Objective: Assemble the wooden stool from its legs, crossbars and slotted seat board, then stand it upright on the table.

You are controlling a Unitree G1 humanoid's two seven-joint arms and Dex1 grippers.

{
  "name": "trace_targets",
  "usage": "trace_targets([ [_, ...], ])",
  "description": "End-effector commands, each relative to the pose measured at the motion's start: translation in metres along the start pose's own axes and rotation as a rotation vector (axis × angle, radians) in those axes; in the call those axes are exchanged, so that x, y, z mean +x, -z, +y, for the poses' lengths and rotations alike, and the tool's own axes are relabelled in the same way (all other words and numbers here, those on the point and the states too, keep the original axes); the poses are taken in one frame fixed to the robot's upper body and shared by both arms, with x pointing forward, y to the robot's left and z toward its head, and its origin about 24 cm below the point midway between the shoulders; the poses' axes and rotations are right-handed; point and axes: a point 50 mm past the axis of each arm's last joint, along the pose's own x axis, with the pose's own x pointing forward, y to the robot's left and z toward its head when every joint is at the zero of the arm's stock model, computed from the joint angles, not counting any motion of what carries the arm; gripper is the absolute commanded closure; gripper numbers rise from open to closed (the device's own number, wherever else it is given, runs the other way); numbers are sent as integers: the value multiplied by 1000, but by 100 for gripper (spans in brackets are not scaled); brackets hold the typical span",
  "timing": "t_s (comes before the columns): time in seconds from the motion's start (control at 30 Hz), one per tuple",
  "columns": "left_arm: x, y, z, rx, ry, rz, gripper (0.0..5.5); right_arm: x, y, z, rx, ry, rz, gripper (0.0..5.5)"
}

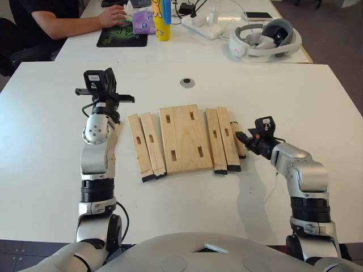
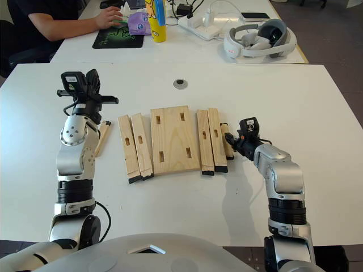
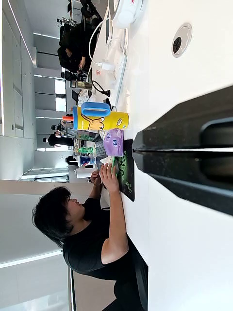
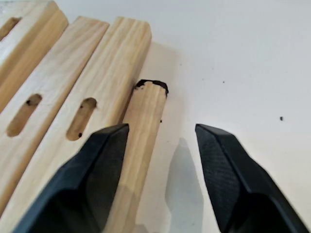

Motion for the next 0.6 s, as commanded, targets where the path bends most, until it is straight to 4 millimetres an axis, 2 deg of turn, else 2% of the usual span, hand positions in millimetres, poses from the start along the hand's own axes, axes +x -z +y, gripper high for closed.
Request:
trace_targets([
  [0.03,0,-3,1,0,-10,-8,550,-1,2,1,-8,-13,34,295],
  [0.33,-1,-4,1,0,-14,-6,550,0,14,9,-70,-46,115,295],
  [0.47,-1,-4,2,0,-14,-5,550,2,16,9,-137,6,150,295],
  [0.6,1,-6,1,0,-11,-4,550,4,22,13,-71,20,172,350],
])
